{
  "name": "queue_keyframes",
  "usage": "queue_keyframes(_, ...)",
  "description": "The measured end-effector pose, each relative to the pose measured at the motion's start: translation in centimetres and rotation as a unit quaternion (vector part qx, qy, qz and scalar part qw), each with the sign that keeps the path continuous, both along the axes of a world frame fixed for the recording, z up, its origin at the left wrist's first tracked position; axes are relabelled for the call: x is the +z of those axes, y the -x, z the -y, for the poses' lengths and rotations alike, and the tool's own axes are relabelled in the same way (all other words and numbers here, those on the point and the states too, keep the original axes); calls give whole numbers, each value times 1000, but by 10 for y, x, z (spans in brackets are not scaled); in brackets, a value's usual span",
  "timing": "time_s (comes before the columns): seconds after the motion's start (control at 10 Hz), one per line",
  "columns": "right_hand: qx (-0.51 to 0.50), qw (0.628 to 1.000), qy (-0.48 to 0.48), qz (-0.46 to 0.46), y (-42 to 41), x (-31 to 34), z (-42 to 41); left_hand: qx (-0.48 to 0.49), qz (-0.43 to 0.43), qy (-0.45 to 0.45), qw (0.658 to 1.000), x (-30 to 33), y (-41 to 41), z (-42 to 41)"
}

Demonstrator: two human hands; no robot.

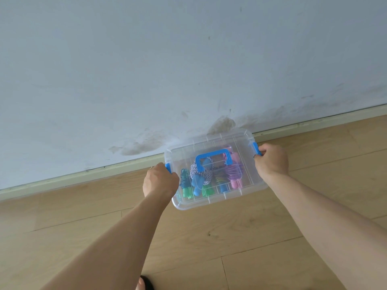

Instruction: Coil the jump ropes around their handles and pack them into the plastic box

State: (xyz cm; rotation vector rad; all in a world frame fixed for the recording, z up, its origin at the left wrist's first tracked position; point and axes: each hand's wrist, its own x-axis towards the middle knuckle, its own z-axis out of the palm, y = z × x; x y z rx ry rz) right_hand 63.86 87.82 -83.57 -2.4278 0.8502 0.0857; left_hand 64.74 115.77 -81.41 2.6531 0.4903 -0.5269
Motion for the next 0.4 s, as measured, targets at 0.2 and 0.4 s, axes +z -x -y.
queue_keyframes(0.2,-21,998,-57,0,-3,-5,4,-17,23,6,1000,-6,-8,-6)
queue_keyframes(0.4,12,991,-117,-64,-4,17,8,-35,-7,42,998,-4,-18,-12)
